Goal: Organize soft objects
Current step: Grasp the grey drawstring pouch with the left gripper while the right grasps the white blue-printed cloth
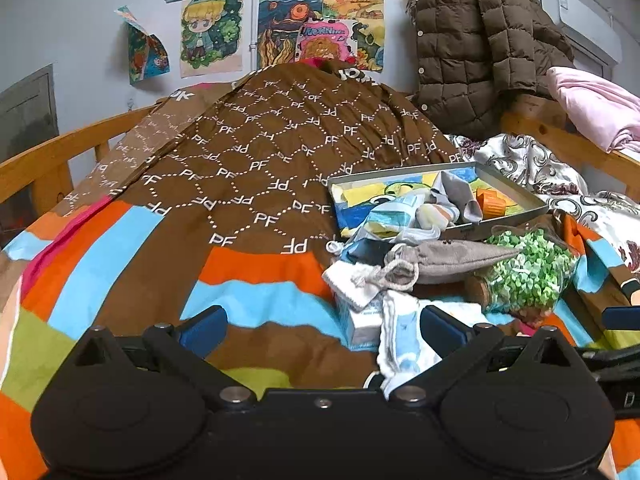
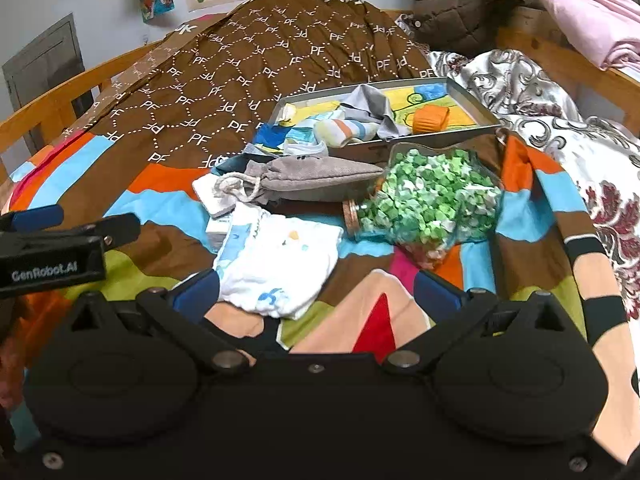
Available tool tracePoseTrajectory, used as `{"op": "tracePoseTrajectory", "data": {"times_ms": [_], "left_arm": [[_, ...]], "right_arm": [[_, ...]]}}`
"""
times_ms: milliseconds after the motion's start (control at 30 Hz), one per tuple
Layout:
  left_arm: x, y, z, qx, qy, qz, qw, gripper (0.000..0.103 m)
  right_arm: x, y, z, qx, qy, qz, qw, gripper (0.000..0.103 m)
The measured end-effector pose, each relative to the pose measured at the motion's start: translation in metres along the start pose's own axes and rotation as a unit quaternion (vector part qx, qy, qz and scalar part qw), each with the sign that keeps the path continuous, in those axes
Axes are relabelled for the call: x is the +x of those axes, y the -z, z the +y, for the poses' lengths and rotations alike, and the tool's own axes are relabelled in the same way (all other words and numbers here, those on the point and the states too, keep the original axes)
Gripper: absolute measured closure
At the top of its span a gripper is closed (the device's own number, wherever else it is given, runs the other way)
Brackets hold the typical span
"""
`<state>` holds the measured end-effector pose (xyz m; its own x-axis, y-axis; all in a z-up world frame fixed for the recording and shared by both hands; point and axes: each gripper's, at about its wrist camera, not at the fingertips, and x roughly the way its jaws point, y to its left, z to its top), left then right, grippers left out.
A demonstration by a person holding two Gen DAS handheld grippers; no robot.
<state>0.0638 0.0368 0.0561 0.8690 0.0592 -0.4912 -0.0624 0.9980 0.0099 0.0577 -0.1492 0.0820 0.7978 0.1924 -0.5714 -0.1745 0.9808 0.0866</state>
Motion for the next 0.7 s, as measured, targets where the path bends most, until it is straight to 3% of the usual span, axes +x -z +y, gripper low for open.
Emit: {"op": "tracePoseTrajectory", "data": {"times_ms": [167, 333, 700], "left_arm": [[0.018, -0.011, -0.004, 0.01, 0.03, -0.009, 0.9995, 0.001], [0.045, -0.025, -0.015, 0.058, 0.073, -0.017, 0.9955, 0.001], [0.105, -0.053, -0.025, 0.129, 0.118, -0.009, 0.9845, 0.001]], "right_arm": [[0.007, -0.007, 0.006, -0.028, 0.001, -0.015, 1.0, 0.001], [0.023, -0.013, 0.01, -0.053, 0.006, -0.013, 0.998, 0.001], [0.057, -0.021, 0.015, -0.078, 0.0, -0.022, 0.997, 0.001]]}}
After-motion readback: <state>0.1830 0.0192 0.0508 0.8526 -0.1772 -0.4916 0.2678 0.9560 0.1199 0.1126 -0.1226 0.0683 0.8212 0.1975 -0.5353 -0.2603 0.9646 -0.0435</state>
